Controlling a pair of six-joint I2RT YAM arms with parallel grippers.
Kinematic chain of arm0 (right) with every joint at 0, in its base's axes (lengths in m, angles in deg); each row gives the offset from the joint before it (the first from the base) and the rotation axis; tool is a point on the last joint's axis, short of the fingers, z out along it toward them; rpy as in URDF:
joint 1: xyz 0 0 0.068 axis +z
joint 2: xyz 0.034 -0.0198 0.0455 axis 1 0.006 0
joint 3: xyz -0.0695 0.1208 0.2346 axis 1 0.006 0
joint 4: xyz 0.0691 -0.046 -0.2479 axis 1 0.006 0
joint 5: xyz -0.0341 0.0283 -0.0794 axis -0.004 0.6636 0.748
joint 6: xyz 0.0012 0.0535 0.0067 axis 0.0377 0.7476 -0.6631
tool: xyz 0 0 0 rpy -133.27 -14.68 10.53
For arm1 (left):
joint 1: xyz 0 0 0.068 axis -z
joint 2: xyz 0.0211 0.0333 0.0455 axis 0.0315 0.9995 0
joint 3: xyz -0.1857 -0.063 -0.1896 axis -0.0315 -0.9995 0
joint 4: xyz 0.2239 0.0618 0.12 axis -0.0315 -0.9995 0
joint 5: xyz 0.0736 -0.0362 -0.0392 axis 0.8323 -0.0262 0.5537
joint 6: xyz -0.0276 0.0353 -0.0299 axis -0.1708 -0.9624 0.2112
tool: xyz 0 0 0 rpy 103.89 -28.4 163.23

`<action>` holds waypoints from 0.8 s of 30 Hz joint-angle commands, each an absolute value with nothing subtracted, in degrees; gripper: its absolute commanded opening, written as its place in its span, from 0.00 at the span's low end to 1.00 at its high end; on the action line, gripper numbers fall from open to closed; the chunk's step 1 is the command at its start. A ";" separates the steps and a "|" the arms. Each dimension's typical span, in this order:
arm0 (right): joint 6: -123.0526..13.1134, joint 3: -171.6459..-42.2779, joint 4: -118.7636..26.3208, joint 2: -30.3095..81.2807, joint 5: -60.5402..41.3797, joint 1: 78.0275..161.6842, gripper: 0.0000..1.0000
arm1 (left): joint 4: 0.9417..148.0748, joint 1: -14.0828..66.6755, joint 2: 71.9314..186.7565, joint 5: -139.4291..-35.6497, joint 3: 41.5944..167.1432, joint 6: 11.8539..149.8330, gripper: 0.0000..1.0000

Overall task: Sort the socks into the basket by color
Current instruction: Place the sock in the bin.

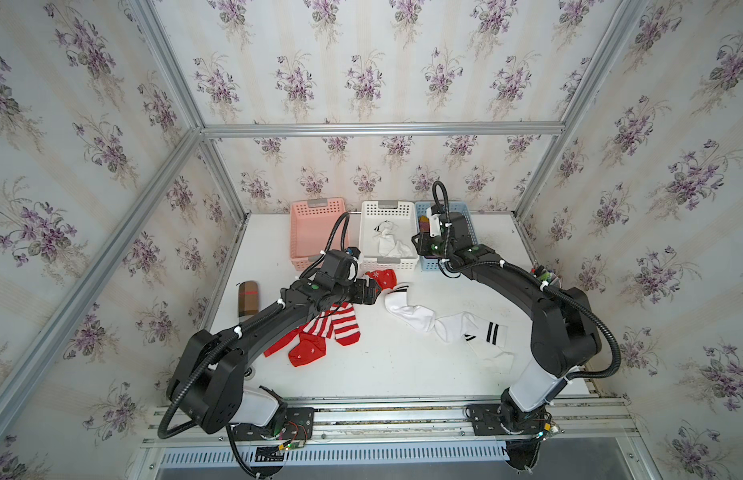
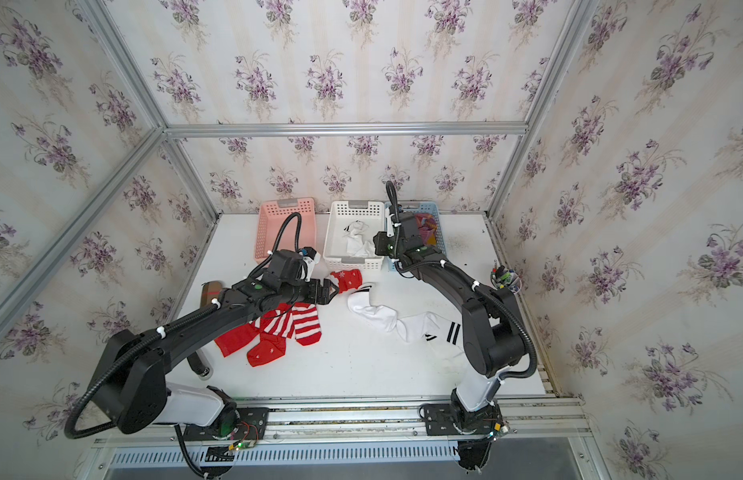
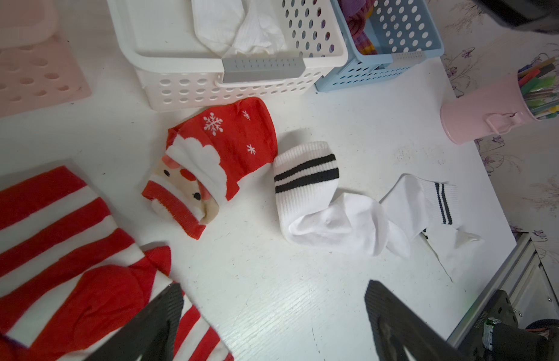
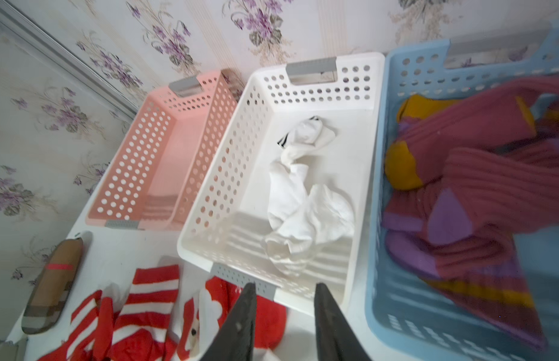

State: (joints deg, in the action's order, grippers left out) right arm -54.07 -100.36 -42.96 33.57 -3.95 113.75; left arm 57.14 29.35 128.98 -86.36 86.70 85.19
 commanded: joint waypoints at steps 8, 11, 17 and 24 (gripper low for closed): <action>-52.19 -84.02 -46.50 22.22 -1.36 113.79 0.33 | 60.58 31.96 134.52 -87.04 88.80 85.33 0.90; -51.43 -80.72 -46.59 19.60 -1.03 113.80 0.33 | 61.32 33.29 136.79 -86.75 89.62 85.42 0.88; -47.79 -74.33 -47.09 12.94 -0.13 113.78 0.34 | 64.72 34.27 141.61 -87.44 90.71 87.07 0.85; -45.19 -66.88 -46.89 5.35 1.52 113.76 0.35 | 65.70 34.67 147.15 -87.92 93.78 86.96 0.77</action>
State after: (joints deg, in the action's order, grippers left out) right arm -47.23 -67.95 -46.24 6.88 0.07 113.75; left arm 63.23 34.60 146.03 -87.28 92.76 86.78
